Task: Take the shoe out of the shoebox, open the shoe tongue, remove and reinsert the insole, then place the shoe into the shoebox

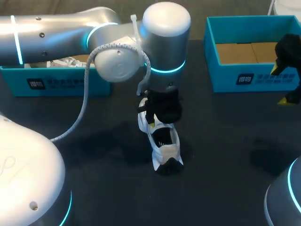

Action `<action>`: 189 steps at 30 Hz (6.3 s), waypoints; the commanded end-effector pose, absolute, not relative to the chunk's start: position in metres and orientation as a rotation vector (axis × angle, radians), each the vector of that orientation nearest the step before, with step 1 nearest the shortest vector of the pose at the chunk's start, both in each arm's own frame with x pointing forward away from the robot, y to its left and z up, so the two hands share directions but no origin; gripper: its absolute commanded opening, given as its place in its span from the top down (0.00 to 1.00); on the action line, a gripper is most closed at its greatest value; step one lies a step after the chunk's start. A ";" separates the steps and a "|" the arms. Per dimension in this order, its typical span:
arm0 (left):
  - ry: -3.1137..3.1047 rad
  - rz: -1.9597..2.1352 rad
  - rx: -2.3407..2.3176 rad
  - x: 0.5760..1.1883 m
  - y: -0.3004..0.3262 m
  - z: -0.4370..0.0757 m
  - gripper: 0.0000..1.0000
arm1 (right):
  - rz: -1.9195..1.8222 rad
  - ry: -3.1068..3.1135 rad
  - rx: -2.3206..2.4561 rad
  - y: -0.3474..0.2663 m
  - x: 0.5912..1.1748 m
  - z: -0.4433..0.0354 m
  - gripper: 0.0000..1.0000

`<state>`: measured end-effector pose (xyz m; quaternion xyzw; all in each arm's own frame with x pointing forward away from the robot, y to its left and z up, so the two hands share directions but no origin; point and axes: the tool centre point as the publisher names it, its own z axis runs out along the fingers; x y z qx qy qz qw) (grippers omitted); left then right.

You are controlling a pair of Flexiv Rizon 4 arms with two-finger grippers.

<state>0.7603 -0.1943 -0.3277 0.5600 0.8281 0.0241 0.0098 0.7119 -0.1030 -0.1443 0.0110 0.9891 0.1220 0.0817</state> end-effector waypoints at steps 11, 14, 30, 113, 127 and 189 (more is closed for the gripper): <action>2.611 0.069 1.692 0.762 -0.198 -0.330 0.44 | 0.362 2.958 0.033 -0.102 0.713 -0.145 0.00; 2.627 0.058 1.692 0.758 -0.200 -0.339 0.44 | 0.362 2.958 0.033 -0.102 0.713 -0.145 0.00; 2.920 0.083 0.954 0.732 -0.171 -0.295 0.00 | 0.362 2.958 0.033 -0.102 0.713 -0.145 0.00; 3.056 -0.195 -0.200 0.645 -0.206 -0.337 0.00 | 0.362 2.958 0.033 -0.102 0.713 -0.145 0.00; 3.073 -0.179 -0.278 0.640 -0.218 -0.373 0.00 | 0.362 2.958 0.033 -0.102 0.713 -0.145 0.00; 3.328 -0.205 0.027 0.645 -0.175 -0.275 1.00 | 0.362 2.958 0.033 -0.102 0.713 -0.145 0.00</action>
